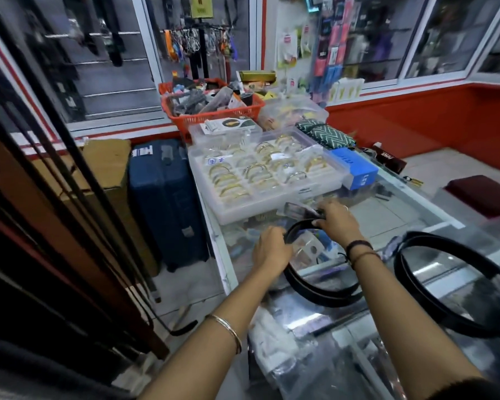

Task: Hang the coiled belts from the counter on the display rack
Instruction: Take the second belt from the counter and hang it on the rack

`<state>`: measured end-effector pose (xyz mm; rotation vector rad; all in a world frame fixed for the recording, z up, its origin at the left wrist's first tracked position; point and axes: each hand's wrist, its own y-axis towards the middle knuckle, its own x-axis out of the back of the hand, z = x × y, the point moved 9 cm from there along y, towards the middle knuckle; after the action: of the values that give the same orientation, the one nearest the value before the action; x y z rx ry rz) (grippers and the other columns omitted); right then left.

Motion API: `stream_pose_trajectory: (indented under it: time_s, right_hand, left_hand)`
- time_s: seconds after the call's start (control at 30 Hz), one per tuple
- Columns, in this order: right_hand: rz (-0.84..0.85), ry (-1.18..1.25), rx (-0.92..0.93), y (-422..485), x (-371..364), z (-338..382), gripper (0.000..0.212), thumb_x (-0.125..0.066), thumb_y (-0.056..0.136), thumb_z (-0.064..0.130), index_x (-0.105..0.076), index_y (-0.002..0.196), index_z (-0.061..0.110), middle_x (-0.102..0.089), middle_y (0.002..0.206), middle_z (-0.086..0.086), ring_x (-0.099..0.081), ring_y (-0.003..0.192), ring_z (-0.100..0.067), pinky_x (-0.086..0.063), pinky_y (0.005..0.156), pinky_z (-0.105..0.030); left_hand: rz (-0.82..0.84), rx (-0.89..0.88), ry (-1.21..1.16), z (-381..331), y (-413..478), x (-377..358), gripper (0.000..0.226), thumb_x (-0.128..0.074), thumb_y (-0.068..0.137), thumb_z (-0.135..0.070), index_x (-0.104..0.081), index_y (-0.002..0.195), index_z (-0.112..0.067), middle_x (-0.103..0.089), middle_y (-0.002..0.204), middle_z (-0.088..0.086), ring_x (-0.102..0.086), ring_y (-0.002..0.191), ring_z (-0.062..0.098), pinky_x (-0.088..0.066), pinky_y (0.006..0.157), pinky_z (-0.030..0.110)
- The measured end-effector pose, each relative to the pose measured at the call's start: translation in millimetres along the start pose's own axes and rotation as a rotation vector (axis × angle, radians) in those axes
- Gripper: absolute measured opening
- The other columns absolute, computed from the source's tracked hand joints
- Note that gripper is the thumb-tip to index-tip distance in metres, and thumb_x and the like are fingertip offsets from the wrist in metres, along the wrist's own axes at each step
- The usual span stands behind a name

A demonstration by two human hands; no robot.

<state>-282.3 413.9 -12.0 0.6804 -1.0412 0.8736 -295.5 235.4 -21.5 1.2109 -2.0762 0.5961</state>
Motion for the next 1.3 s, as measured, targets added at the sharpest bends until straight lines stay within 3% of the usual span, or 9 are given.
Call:
stream_pose_trajectory:
  time_s: [0.17, 0.4, 0.63, 0.8, 0.97, 1.07, 1.13, 1.2, 1.3]
  right_hand:
    - [0.032, 0.038, 0.003, -26, 2, 18, 0.024, -0.072, 0.077, 0.025, -0.057, 0.069, 0.008, -0.058, 0.074, -0.013, -0.062, 0.084, -0.037, -0.037, 0.060, -0.033]
    - [-0.017, 0.248, 0.091, -73, 25, 76, 0.030, -0.075, 0.076, 0.024, -0.062, 0.097, 0.007, -0.066, 0.090, -0.011, -0.063, 0.087, -0.029, -0.045, 0.070, -0.033]
    - [-0.135, 0.236, 0.333, -133, 74, 174, 0.028, -0.071, 0.080, 0.027, -0.052, 0.098, 0.017, -0.070, 0.091, -0.012, -0.064, 0.083, -0.031, -0.053, 0.068, -0.042]
    - [-0.165, 0.513, 0.460, -181, 98, 241, 0.027, -0.067, 0.084, 0.023, -0.045, 0.099, 0.019, -0.061, 0.090, -0.007, -0.058, 0.071, -0.022, -0.039, 0.052, -0.016]
    - [-0.282, 0.788, 0.549, -233, 134, 303, 0.032, -0.069, 0.082, 0.030, -0.044, 0.100, 0.020, -0.058, 0.082, 0.011, -0.057, 0.069, 0.003, -0.042, 0.057, -0.013]
    - [-0.345, 0.917, 0.607, -265, 155, 340, 0.032, -0.069, 0.082, 0.028, -0.042, 0.098, 0.026, -0.055, 0.083, 0.017, -0.055, 0.073, 0.012, -0.041, 0.061, -0.004]
    - [-0.400, 0.961, 0.655, -286, 167, 364, 0.032, -0.068, 0.081, 0.029, -0.039, 0.097, 0.031, -0.052, 0.087, 0.019, -0.056, 0.082, 0.005, -0.040, 0.064, -0.004]
    - [-0.468, 0.982, 0.724, -303, 178, 386, 0.034, -0.067, 0.082, 0.027, -0.037, 0.096, 0.034, -0.053, 0.091, 0.013, -0.055, 0.086, -0.007, -0.040, 0.069, -0.009]
    - [-0.532, 0.964, 0.788, -318, 197, 416, 0.042, -0.072, 0.078, 0.027, -0.035, 0.095, 0.036, -0.054, 0.095, 0.002, -0.053, 0.084, -0.011, -0.040, 0.067, -0.018]
  left_hand:
    - [-0.074, 0.019, 0.112, 17, -17, 26, 0.031, -0.055, 0.082, -0.008, -0.070, 0.104, -0.023, -0.071, 0.101, 0.009, -0.064, 0.095, 0.034, -0.053, 0.074, 0.038]
    - [-0.196, -0.026, 0.042, 46, -64, 79, 0.035, -0.055, 0.085, -0.016, -0.061, 0.118, -0.026, -0.065, 0.116, 0.004, -0.061, 0.104, 0.031, -0.052, 0.085, 0.043]
    - [-0.391, -0.153, 0.056, 57, -122, 166, 0.043, -0.055, 0.083, -0.006, -0.058, 0.121, -0.025, -0.060, 0.111, 0.001, -0.060, 0.101, 0.026, -0.048, 0.079, 0.037]
    - [-0.553, -0.231, 0.008, 68, -173, 233, 0.042, -0.057, 0.086, -0.007, -0.058, 0.122, -0.027, -0.061, 0.115, -0.002, -0.060, 0.106, 0.019, -0.052, 0.087, 0.037]
    - [-0.738, -0.248, -0.035, 62, -225, 304, 0.027, -0.047, 0.097, -0.028, -0.057, 0.121, -0.035, -0.060, 0.124, -0.015, -0.062, 0.109, 0.013, -0.051, 0.088, 0.036]
    - [-0.791, -0.313, -0.213, 34, -258, 349, 0.031, -0.042, 0.093, -0.052, -0.062, 0.112, -0.036, -0.067, 0.114, -0.017, -0.063, 0.104, 0.003, -0.051, 0.092, 0.033]
    - [-0.776, -0.405, -0.362, 11, -278, 375, 0.038, -0.049, 0.082, -0.063, -0.065, 0.097, -0.031, -0.072, 0.093, -0.014, -0.067, 0.090, 0.003, -0.055, 0.084, 0.035]
    - [-0.794, -0.466, -0.444, -5, -295, 400, 0.027, -0.065, 0.078, -0.051, -0.060, 0.080, -0.024, -0.067, 0.071, -0.009, -0.066, 0.070, 0.008, -0.057, 0.070, 0.038]
    - [-0.850, -0.512, -0.552, -10, -315, 435, 0.016, -0.074, 0.080, -0.020, -0.060, 0.073, -0.018, -0.064, 0.065, -0.002, -0.062, 0.061, 0.014, -0.055, 0.060, 0.040]
